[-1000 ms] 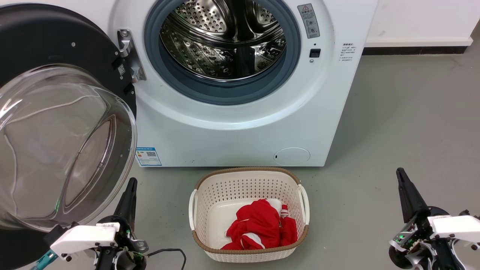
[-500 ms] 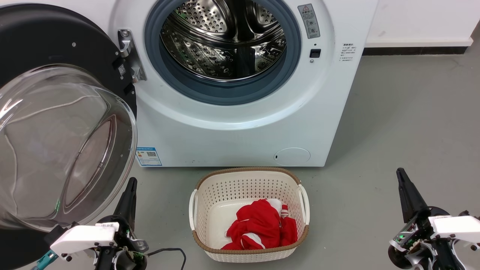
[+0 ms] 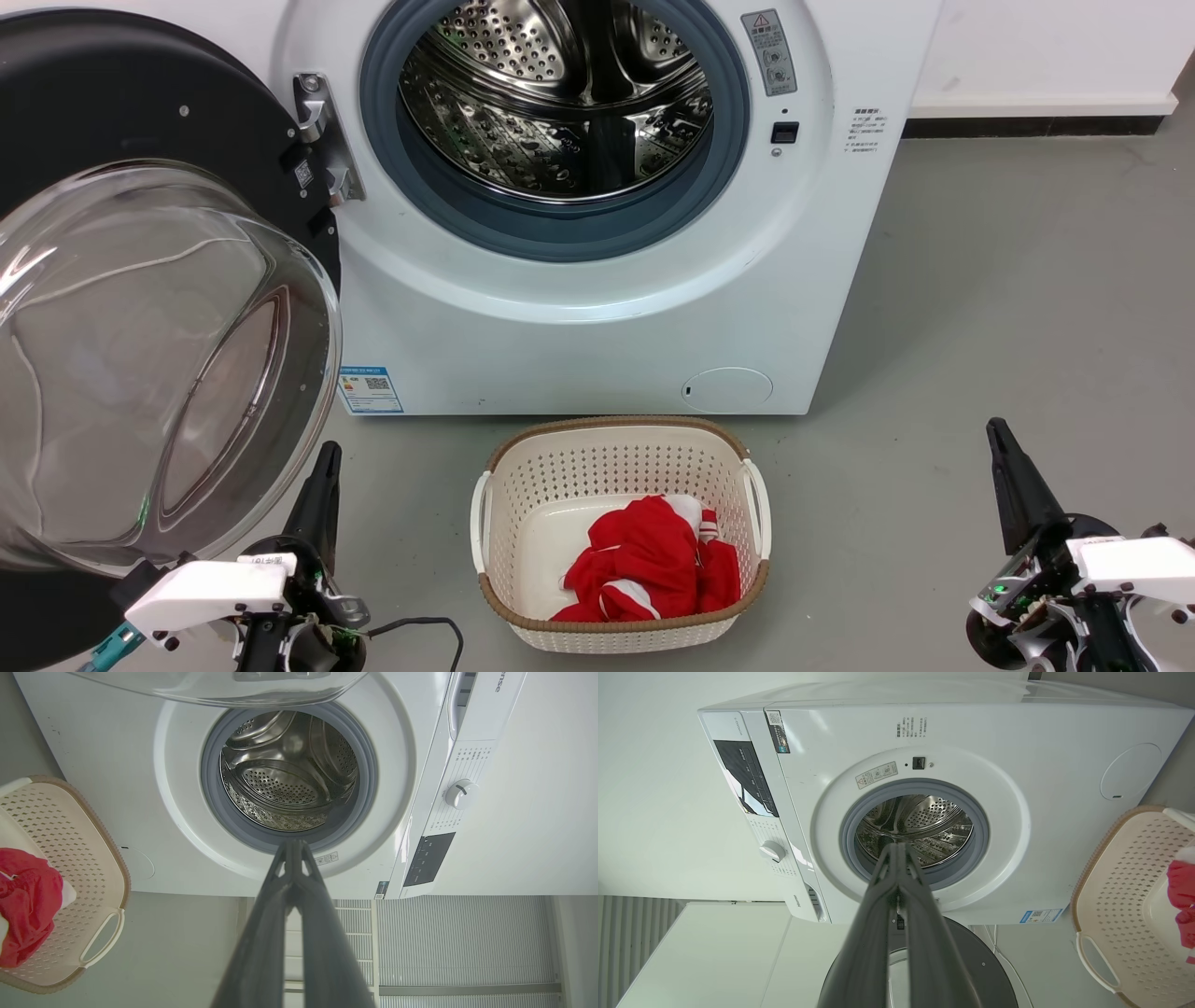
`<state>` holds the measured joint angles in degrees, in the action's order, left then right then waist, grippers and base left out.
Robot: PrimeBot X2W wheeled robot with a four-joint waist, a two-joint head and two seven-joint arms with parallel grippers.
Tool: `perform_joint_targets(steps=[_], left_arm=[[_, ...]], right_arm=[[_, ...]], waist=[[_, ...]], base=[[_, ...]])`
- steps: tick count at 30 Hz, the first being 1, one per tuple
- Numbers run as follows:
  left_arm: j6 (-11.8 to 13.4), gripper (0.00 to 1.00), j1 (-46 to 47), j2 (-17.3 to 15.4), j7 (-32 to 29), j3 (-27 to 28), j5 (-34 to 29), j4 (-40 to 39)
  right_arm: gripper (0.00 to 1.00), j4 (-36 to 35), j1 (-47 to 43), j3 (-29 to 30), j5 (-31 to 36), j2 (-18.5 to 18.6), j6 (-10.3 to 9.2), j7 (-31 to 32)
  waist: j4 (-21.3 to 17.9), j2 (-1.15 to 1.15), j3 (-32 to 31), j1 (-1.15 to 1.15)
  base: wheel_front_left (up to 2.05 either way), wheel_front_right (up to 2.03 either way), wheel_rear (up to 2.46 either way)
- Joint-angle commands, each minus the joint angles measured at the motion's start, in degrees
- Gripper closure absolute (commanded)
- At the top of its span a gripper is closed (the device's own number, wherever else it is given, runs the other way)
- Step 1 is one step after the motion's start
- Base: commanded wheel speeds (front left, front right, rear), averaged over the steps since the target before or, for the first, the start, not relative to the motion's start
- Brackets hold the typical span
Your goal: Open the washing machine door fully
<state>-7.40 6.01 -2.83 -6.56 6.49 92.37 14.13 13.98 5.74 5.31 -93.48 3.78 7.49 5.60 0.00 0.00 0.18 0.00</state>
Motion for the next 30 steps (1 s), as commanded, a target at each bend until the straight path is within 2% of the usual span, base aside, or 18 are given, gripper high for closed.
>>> perform_joint_targets(steps=[1,30], left_arm=[[-0.2,1.0,0.49,-0.09,-0.17,0.16,0.08,0.03],[-0.2,1.0,0.49,-0.09,-0.16,0.16,0.09,0.02]], right_arm=[[1.0,0.09,0.72,0.18,0.25,-0.12,0.0,0.17],[1.0,0.1,0.72,0.55,0.62,-0.43,0.0,0.5]], waist=[[0.0,0.0,0.0,0.0],[0.0,0.0,0.0,0.0]], base=[[0.0,0.0,0.0],[0.0,0.0,0.0]])
